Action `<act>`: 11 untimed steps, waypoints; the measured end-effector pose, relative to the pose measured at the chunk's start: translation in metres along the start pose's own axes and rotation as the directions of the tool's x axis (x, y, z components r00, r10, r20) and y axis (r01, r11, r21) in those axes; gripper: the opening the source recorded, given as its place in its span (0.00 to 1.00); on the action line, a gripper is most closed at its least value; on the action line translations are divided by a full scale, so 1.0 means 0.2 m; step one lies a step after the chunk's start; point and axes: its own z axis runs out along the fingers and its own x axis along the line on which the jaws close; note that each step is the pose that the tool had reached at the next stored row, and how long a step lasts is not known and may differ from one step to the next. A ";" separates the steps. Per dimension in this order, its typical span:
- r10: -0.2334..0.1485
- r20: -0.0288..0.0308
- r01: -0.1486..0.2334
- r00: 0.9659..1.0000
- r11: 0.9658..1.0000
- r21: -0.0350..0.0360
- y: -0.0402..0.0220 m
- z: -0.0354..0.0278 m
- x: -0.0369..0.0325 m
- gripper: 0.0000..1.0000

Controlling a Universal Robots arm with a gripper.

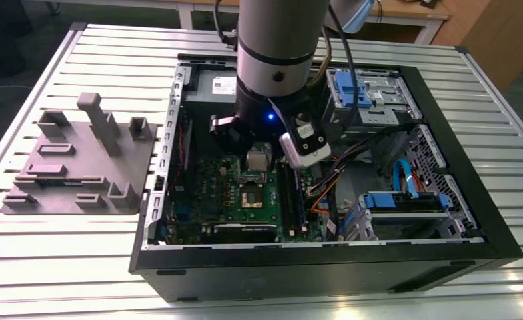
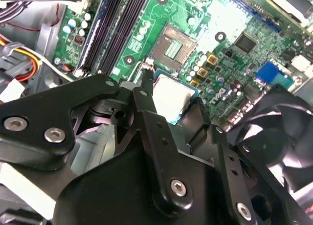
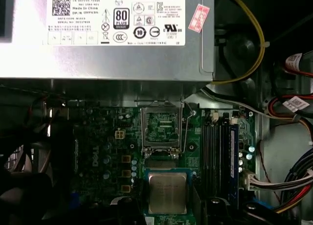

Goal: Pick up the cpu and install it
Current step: 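Place the cpu into insertion slot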

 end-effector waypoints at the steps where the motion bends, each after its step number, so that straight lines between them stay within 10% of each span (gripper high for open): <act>1: 0.000 0.000 0.000 1.000 1.000 0.000 -0.003 0.009 0.000 0.47; 11: 0.001 0.000 -0.001 1.000 1.000 0.000 -0.045 0.097 -0.002 0.47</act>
